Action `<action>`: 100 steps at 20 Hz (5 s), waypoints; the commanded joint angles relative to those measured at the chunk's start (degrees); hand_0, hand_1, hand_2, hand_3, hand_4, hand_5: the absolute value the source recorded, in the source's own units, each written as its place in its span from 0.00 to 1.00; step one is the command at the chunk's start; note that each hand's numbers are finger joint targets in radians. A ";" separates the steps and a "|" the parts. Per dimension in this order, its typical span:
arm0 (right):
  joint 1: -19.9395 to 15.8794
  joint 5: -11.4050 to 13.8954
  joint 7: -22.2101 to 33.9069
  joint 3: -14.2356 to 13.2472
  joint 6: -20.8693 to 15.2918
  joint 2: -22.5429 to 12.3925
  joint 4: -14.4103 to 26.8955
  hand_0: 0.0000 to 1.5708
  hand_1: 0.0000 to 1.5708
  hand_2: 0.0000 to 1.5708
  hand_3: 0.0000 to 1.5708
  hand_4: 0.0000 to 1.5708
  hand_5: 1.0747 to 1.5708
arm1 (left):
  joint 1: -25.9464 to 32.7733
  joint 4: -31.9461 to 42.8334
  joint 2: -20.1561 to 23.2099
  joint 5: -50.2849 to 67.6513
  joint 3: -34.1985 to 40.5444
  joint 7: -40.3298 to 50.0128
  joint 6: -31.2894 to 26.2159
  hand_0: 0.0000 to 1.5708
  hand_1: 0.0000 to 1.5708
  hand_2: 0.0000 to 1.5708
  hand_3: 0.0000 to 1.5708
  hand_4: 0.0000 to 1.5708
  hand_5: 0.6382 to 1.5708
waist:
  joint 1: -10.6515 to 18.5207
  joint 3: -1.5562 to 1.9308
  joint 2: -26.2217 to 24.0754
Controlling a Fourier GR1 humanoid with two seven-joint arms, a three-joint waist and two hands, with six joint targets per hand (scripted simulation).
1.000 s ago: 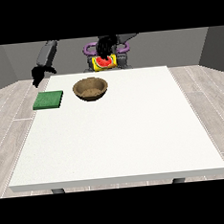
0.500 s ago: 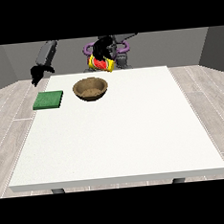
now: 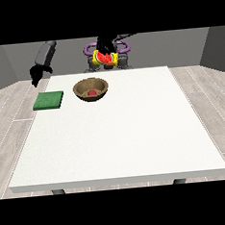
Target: Pick the cup and pour the ball into the bowl, then pick the bowl and place it on the pad
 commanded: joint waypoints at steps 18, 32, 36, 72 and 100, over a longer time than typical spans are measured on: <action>-2.32 -6.68 -0.31 -5.82 -3.34 0.14 -4.75 0.00 0.00 0.27 0.15 0.44 0.96 | 28.51 -5.28 4.47 55.68 33.51 -42.63 19.79 0.75 0.75 0.68 0.46 0.90 0.99 | 15.12 -0.30 18.94; -7.51 -7.15 3.76 -3.58 -10.66 8.73 -8.33 0.00 0.00 0.00 0.00 0.00 1.00 | 24.40 3.52 4.61 70.83 39.64 -47.71 1.88 0.00 0.00 0.00 0.00 0.00 0.02 | 13.07 -0.01 22.65; -5.86 -7.94 6.58 -2.83 -8.02 10.08 -7.89 0.00 0.00 0.00 0.00 0.00 1.00 | 26.18 4.39 2.09 70.05 39.11 -45.47 4.50 0.00 0.00 0.00 0.00 0.00 0.06 | 9.57 -0.01 17.78; 0.42 16.11 11.46 12.45 -43.84 4.38 0.13 1.00 1.00 1.00 1.00 0.83 0.99 | 24.61 -4.22 6.01 72.59 35.48 -43.28 -2.93 0.00 0.00 0.00 0.00 0.00 0.08 | 19.73 -0.56 22.32; -14.66 30.36 52.03 25.85 -13.26 -23.41 -23.34 1.00 1.00 1.00 1.00 1.00 0.97 | 34.77 14.60 10.92 77.53 47.00 -49.70 1.12 0.00 0.00 0.00 0.00 0.00 0.09 | 1.90 -0.07 2.09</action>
